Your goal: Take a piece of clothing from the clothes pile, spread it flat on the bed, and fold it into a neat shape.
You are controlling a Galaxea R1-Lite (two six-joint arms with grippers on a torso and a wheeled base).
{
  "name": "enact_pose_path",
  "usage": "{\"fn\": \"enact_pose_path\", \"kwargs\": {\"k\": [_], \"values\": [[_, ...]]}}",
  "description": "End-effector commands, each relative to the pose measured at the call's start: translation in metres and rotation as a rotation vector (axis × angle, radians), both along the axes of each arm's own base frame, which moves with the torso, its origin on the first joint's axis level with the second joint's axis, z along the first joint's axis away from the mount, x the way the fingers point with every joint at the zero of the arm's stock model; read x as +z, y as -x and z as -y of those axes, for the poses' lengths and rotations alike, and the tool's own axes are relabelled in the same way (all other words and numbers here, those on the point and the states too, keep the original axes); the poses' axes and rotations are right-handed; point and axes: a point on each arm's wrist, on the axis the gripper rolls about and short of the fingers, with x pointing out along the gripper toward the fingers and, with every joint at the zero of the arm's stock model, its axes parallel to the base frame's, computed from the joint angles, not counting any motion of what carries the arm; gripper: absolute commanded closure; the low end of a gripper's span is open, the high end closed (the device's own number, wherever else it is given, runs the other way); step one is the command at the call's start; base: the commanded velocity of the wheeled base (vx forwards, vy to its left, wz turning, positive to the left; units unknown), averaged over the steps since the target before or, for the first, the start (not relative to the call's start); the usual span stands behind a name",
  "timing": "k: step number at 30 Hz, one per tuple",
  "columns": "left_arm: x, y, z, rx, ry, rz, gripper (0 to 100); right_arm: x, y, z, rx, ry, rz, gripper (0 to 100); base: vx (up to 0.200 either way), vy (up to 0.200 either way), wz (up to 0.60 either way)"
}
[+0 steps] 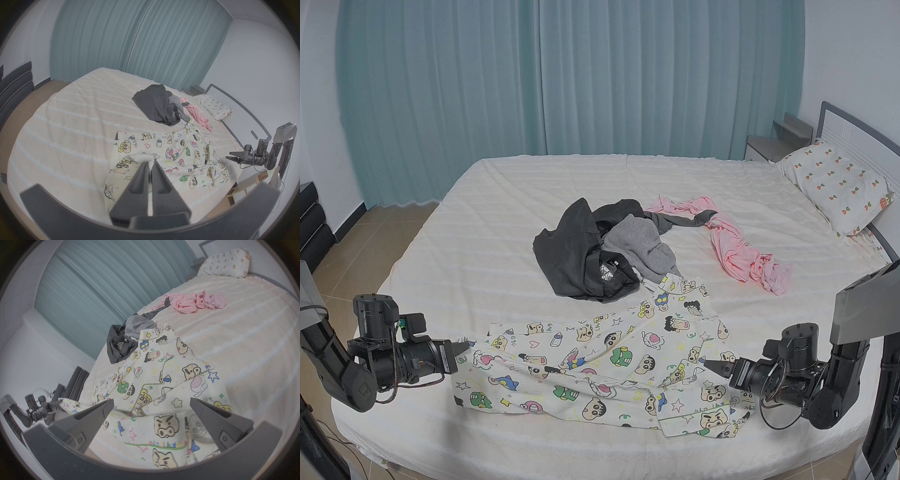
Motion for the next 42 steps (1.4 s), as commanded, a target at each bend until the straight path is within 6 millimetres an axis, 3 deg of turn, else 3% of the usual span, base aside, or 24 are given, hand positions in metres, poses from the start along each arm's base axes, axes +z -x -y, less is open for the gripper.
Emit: {"fn": "enact_pose_path", "kwargs": {"k": [1,5,18,19,31,38,42], "values": [[0.001,0.001,0.0,0.001,0.003,0.003,100,-0.03,-0.002,0.019,0.059,0.038,-0.083,0,0.0,0.0,0.0],[0.001,0.001,0.0,0.001,0.003,0.003,100,-0.039,-0.001,0.023,0.182,0.013,-0.098,0,0.0,0.0,0.0],[0.001,0.001,0.0,0.0,0.003,0.004,100,-0.052,-0.012,0.018,0.334,-0.018,-0.066,0,0.0,0.0,0.0],[0.001,0.001,0.0,0.0,0.003,0.004,100,-0.052,-0.012,0.018,0.341,-0.018,-0.065,100,0.0,0.0,0.0],[0.0,0.006,0.001,-0.003,0.001,-0.009,100,-0.046,-0.01,0.028,0.429,-0.087,0.01,100,0.0,0.0,0.0],[0.002,0.014,0.0,0.0,-0.003,-0.013,100,-0.026,-0.002,0.036,0.427,-0.093,0.062,100,0.0,0.0,0.0],[0.006,0.023,0.0,0.001,-0.003,-0.006,100,-0.004,0.009,0.041,0.456,-0.123,0.103,100,0.0,0.0,0.0]]}}
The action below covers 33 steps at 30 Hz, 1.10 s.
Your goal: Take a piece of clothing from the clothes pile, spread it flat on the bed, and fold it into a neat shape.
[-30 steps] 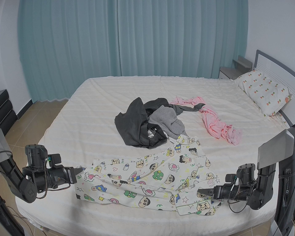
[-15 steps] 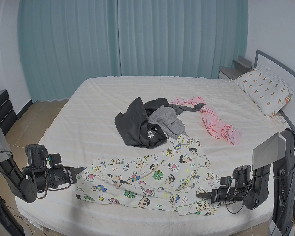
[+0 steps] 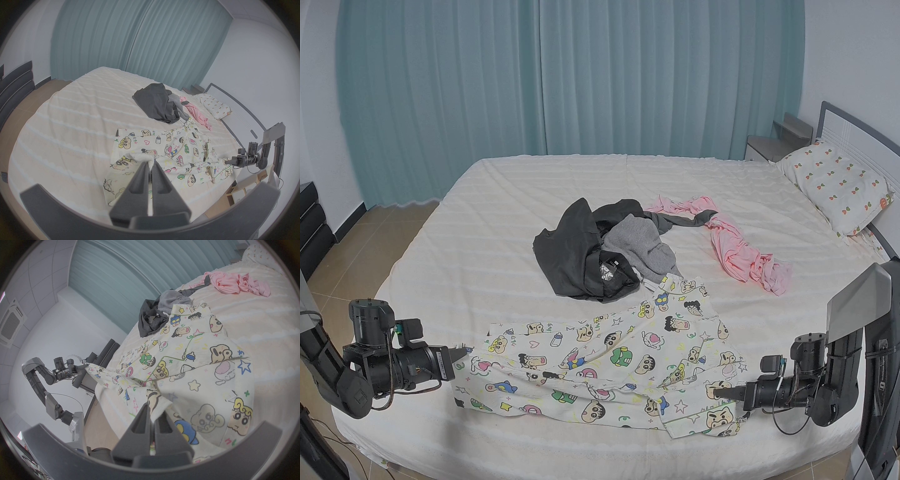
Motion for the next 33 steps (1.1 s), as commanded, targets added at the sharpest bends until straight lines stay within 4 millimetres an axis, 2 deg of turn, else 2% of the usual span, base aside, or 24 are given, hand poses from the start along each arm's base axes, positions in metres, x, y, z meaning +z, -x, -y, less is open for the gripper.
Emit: {"fn": "enact_pose_path", "kwargs": {"k": [1,10,15,18,27,33], "values": [[0.006,0.011,0.0,0.002,-0.001,0.011,100,0.028,0.011,0.006,0.013,-0.033,0.064,100,0.0,0.0,0.0],[0.012,0.026,0.0,0.007,0.003,0.022,100,0.047,0.026,0.006,0.022,-0.038,0.095,100,0.0,0.0,0.0],[0.013,0.027,-0.001,0.027,0.005,0.016,100,0.05,0.026,0.005,0.026,-0.04,0.108,100,0.0,0.0,0.0],[0.021,0.031,-0.001,0.064,0.047,0.028,100,0.057,0.027,0.006,0.025,-0.043,0.135,100,0.0,0.0,0.0],[0.029,0.053,-0.002,0.063,0.042,-0.05,100,0.073,0.042,0.008,0.021,-0.049,0.166,100,0.0,0.0,0.0],[0.029,0.063,-0.004,0.036,-0.013,-0.089,100,0.079,0.043,0.009,0.012,-0.053,0.191,100,0.0,0.0,0.0]]}}
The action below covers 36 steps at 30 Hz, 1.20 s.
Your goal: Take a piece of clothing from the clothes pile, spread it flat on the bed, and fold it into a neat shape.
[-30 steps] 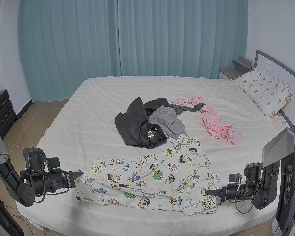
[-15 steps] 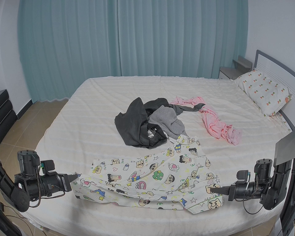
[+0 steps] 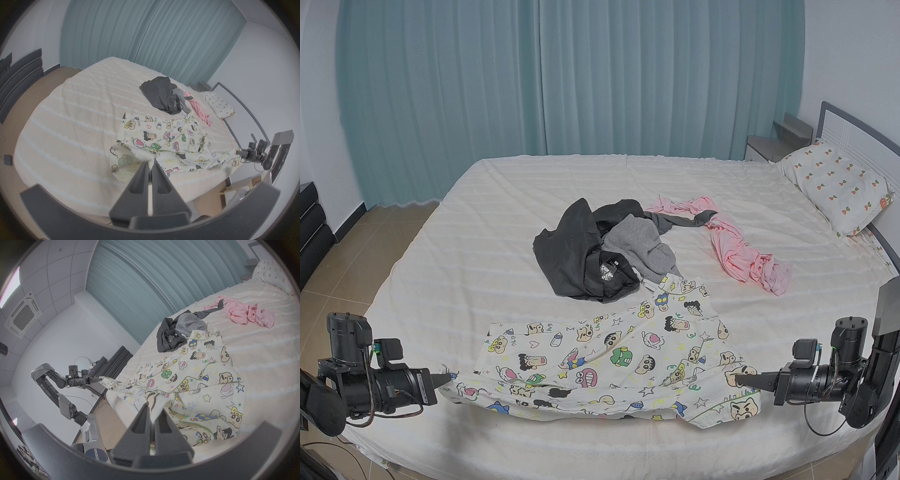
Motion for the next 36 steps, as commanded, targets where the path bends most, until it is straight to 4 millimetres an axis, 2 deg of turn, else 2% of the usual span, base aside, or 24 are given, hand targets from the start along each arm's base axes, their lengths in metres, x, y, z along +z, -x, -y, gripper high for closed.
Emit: {"fn": "enact_pose_path", "kwargs": {"k": [1,11,19,36], "values": [[0.009,0.009,-0.001,-0.012,-0.022,0.024,100,0.01,0.005,0.001,-0.003,-0.004,0.042,100,0.0,0.0,0.0],[-0.002,0.022,-0.001,-0.058,-0.062,-0.122,100,0.009,0.007,0.001,-0.006,0.003,0.014,100,0.0,0.0,0.0],[-0.003,0.014,-0.001,-0.063,-0.06,-0.212,100,0.007,0.007,0.002,-0.003,0.003,0.003,100,0.0,0.0,0.0],[-0.033,-0.063,-0.002,0.016,-0.083,-0.353,100,-0.01,-0.015,0.003,-0.027,0.003,-0.002,100,0.0,0.0,0.0]]}}
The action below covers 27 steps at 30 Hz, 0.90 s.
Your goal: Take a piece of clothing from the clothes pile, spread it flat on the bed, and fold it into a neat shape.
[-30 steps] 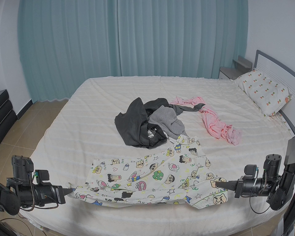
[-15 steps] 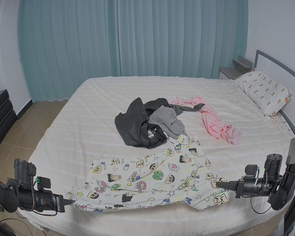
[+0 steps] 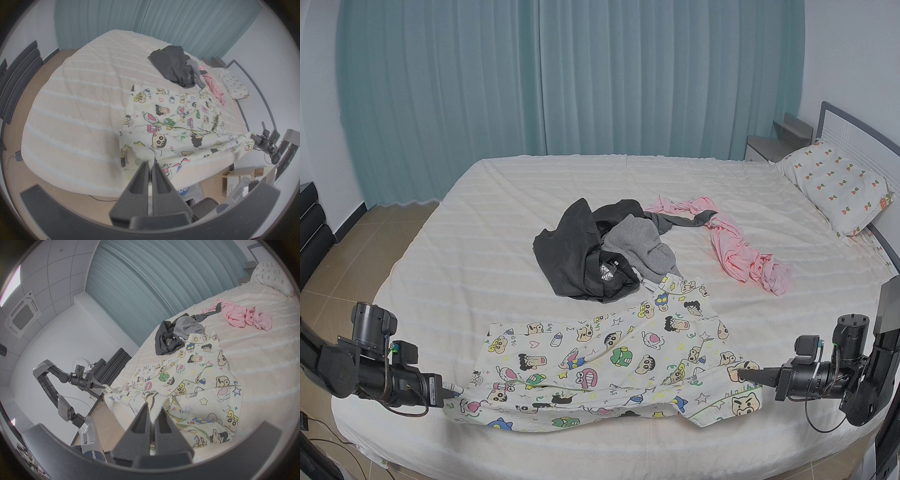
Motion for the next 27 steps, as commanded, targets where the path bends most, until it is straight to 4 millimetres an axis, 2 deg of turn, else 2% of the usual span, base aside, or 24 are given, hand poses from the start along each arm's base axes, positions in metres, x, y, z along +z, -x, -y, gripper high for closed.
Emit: {"fn": "enact_pose_path", "kwargs": {"k": [1,15,22,27], "values": [[-0.018,-0.027,0.0,0.033,0.0,-0.058,100,-0.007,-0.009,0.0,-0.004,-0.001,-0.004,100,0.0,0.0,0.0],[-0.044,-0.072,0.006,0.058,-0.069,-0.089,100,-0.031,-0.009,0.0,-0.001,0.019,-0.1,100,0.0,0.0,0.0],[-0.051,-0.087,0.022,0.013,-0.078,-0.081,100,-0.042,-0.022,0.0,-0.011,0.017,-0.108,100,0.0,0.0,0.0],[-0.07,-0.1,0.025,0.045,-0.168,-0.101,100,-0.057,-0.029,-0.001,-0.012,0.02,-0.135,100,0.0,0.0,0.0]]}}
